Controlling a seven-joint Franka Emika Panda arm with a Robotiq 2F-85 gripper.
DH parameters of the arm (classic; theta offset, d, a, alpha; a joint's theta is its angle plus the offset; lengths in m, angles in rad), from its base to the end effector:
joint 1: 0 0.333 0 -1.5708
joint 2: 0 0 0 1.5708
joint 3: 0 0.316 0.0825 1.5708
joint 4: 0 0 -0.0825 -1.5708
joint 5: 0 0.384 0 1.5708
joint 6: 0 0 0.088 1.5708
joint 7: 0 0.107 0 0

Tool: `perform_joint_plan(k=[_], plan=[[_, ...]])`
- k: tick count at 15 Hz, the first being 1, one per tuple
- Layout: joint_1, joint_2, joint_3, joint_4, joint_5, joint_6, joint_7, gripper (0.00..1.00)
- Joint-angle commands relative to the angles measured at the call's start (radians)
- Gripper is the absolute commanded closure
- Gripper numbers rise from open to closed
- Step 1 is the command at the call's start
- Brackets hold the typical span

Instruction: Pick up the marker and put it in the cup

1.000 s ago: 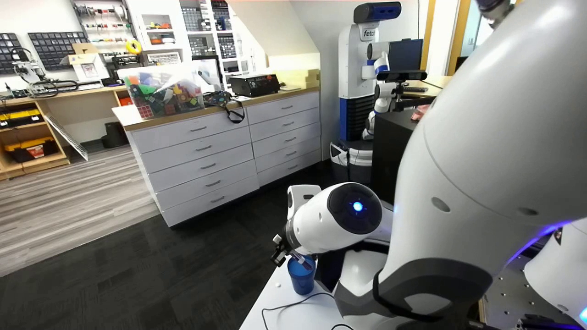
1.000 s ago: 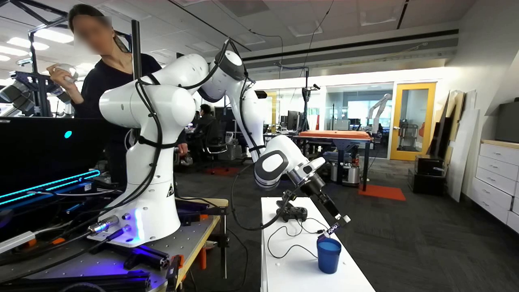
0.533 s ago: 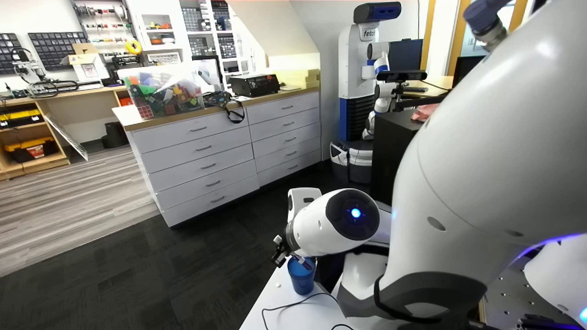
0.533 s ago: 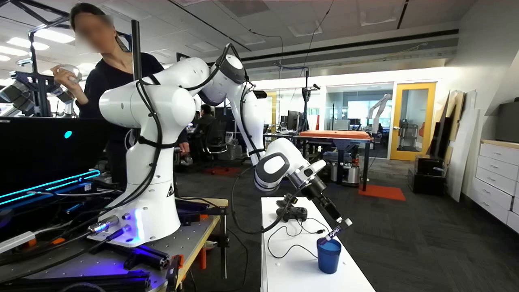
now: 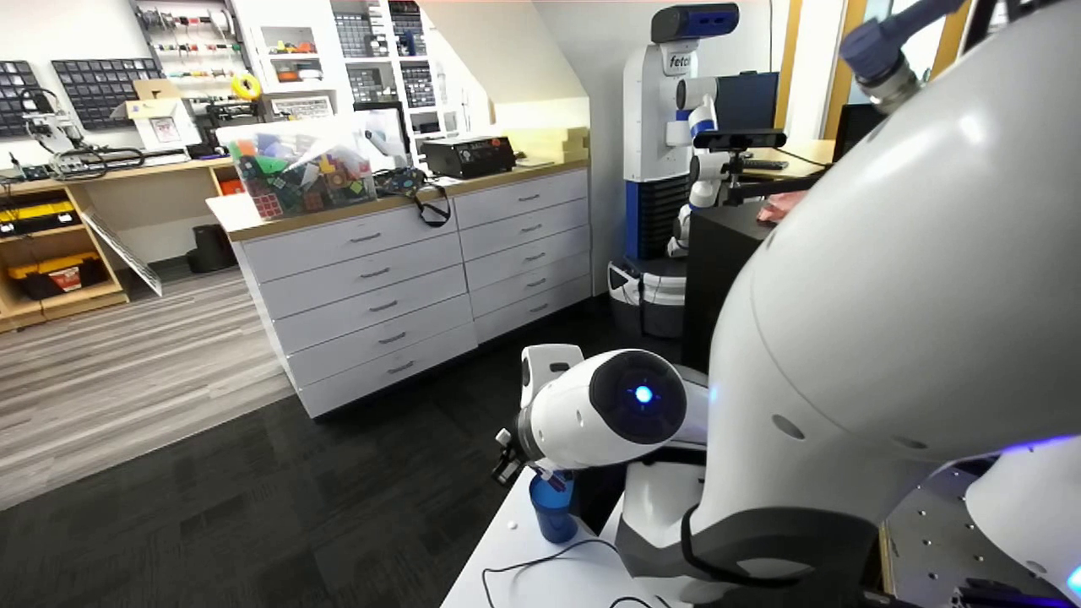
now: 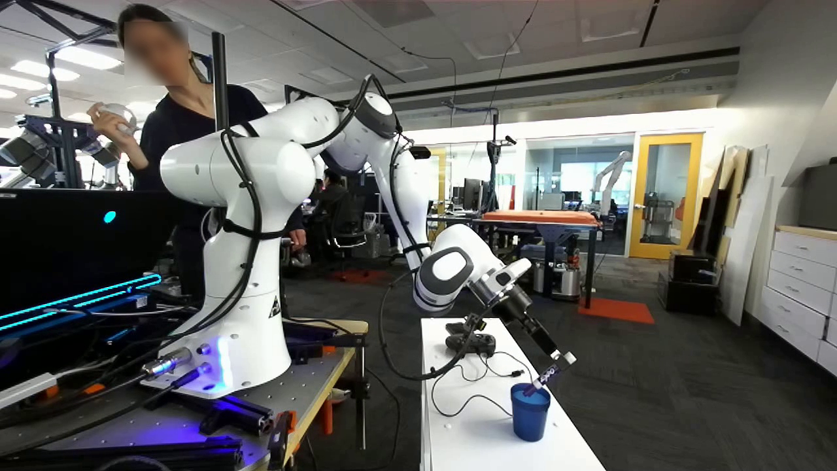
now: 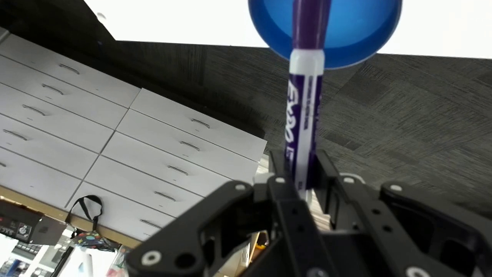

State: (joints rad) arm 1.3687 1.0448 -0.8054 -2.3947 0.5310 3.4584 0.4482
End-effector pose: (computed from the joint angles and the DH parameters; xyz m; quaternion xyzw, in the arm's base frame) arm 0.4641 0.1627 0.1057 0.9123 -0.0130 0.3646 0.1860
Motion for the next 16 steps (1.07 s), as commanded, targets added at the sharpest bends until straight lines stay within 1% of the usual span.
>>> perform_joint_plan(k=[1,2,3,5,6,7,9,10,11,13,14,15,16], plan=[[-0.005,0.019,-0.019,0.022,-0.059,0.000,0.063,0.55],[-0.006,0.025,-0.019,0.027,-0.064,0.000,0.072,0.53],[-0.005,0.029,-0.019,0.032,-0.069,0.000,0.083,0.49],[0.000,0.033,-0.021,0.036,-0.076,0.000,0.100,0.35],[-0.013,0.010,0.013,0.036,0.021,0.000,-0.015,0.55],[-0.013,0.010,0.014,0.039,0.021,0.000,-0.014,0.47],[-0.013,0.011,0.014,0.041,0.020,0.000,-0.013,0.36],[-0.013,0.011,0.014,0.041,0.020,0.000,-0.012,0.10],[-0.011,0.010,0.015,0.039,0.033,0.000,-0.017,0.10],[-0.014,-0.004,0.025,0.038,0.056,0.000,-0.044,0.02],[-0.004,-0.005,0.012,0.034,0.017,-0.011,-0.011,0.00],[-0.011,0.013,0.029,0.045,0.075,0.000,-0.048,0.12],[-0.010,0.013,0.029,0.046,0.075,0.000,-0.048,0.05]])
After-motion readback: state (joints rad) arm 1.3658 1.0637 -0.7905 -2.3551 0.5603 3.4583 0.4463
